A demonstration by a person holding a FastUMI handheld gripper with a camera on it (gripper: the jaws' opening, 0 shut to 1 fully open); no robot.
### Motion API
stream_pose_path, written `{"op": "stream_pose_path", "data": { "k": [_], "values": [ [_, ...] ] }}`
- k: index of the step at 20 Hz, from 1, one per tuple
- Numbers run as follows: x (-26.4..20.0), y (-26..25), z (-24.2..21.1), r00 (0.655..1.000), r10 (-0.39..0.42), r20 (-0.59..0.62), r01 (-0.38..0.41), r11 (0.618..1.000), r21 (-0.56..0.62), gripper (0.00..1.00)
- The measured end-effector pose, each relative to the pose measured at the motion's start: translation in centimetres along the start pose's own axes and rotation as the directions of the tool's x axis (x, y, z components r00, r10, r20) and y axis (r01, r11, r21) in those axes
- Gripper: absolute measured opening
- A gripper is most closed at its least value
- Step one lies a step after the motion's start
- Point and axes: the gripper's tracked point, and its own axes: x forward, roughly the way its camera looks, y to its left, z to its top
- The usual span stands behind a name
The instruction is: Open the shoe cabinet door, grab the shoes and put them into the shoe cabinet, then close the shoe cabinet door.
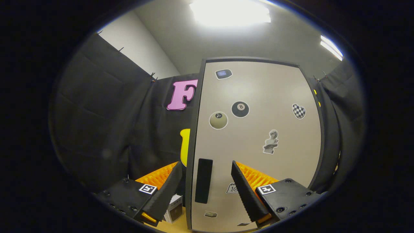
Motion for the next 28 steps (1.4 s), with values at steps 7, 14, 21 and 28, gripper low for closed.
{"op": "stream_pose_path", "data": {
  "k": [7,14,21,28],
  "values": [
    [3.5,-0.6,-3.6,0.995,-0.034,-0.089,0.037,0.999,0.031,0.93],
    [5.0,-0.1,-6.6,0.977,-0.006,-0.212,0.041,0.986,0.161,0.78],
    [5.5,0.8,-6.9,0.968,-0.038,-0.247,0.073,0.988,0.134,0.34],
    [5.0,0.7,-6.8,0.967,0.028,-0.254,0.004,0.992,0.123,0.08]
  ]
}}
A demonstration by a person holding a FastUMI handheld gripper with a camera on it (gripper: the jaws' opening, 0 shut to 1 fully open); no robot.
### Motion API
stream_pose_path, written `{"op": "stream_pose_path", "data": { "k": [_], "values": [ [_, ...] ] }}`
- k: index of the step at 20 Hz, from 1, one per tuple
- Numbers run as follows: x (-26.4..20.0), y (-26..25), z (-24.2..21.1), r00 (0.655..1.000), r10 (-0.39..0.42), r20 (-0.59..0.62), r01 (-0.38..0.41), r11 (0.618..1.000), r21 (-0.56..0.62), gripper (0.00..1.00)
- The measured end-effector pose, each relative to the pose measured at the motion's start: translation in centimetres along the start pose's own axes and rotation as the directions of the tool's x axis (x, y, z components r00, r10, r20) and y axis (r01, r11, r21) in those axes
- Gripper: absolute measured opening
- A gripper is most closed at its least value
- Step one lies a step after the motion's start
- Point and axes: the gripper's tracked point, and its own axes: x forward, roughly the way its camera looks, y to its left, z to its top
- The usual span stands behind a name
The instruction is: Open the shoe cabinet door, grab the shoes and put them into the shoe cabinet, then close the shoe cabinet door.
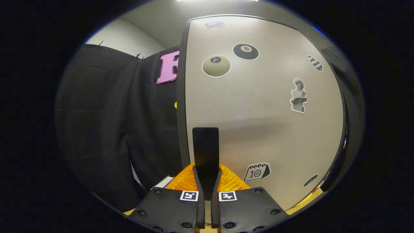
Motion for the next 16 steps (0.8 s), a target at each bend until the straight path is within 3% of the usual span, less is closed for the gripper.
{"op": "stream_pose_path", "data": {
  "k": [16],
  "values": [
    [-6.8,-0.5,-0.2,0.979,0.201,-0.02,-0.2,0.979,0.03,0.08]
  ]
}}
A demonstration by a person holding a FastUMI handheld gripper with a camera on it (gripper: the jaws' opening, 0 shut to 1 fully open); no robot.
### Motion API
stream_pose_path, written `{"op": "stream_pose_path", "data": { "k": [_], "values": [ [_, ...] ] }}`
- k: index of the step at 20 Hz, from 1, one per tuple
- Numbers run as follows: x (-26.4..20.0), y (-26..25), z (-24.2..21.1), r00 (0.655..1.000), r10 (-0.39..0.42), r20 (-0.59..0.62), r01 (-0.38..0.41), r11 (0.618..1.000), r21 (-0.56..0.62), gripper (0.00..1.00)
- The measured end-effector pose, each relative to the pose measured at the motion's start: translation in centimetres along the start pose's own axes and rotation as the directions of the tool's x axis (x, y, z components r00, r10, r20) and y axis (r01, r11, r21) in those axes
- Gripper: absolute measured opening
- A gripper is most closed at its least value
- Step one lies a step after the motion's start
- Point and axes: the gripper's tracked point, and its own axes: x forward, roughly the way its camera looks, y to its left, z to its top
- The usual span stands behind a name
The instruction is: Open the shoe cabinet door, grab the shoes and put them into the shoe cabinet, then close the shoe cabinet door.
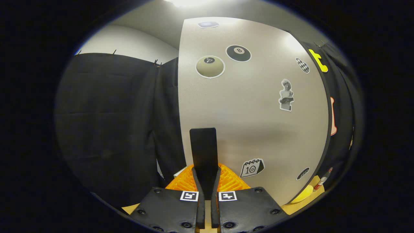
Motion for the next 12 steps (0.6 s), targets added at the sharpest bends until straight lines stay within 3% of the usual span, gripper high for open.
{"op": "stream_pose_path", "data": {
  "k": [12],
  "values": [
    [-5.7,-2.6,-0.1,1.0,-0.022,0.0,0.022,1.0,-0.013,0.08]
  ]
}}
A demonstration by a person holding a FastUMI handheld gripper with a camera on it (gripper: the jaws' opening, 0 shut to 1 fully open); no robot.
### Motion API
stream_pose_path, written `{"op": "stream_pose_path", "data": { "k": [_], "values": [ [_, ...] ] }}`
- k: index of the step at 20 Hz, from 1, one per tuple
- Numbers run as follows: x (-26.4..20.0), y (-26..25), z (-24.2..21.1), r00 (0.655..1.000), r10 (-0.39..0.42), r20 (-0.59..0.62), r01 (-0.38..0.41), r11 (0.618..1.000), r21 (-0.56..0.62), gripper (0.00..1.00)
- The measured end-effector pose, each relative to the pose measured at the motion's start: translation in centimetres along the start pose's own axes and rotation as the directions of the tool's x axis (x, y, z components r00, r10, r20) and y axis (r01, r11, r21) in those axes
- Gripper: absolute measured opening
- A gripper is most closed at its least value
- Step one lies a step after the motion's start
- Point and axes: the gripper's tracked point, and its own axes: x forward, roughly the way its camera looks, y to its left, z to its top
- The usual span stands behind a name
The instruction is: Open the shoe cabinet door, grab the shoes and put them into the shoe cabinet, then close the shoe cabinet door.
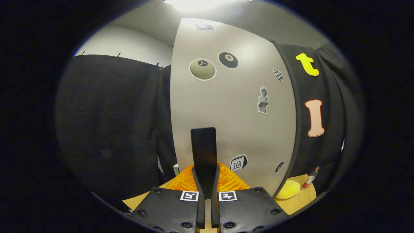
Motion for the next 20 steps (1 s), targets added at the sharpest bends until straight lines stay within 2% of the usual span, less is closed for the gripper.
{"op": "stream_pose_path", "data": {
  "k": [9,13,18,19,20],
  "values": [
    [-4.6,-3.7,0.1,1.0,-0.012,-0.008,0.012,1.0,0.001,0.08],
    [-6.0,-6.6,0.4,0.998,-0.063,0.011,0.063,0.998,-0.005,0.08],
    [-7.1,-11.0,0.5,0.981,-0.191,0.034,0.192,0.98,-0.054,0.07],
    [-7.5,-12.1,0.7,0.98,-0.196,0.037,0.197,0.979,-0.045,0.07],
    [-7.5,-12.1,0.7,0.987,-0.155,0.038,0.155,0.988,-0.01,0.06]
  ]
}}
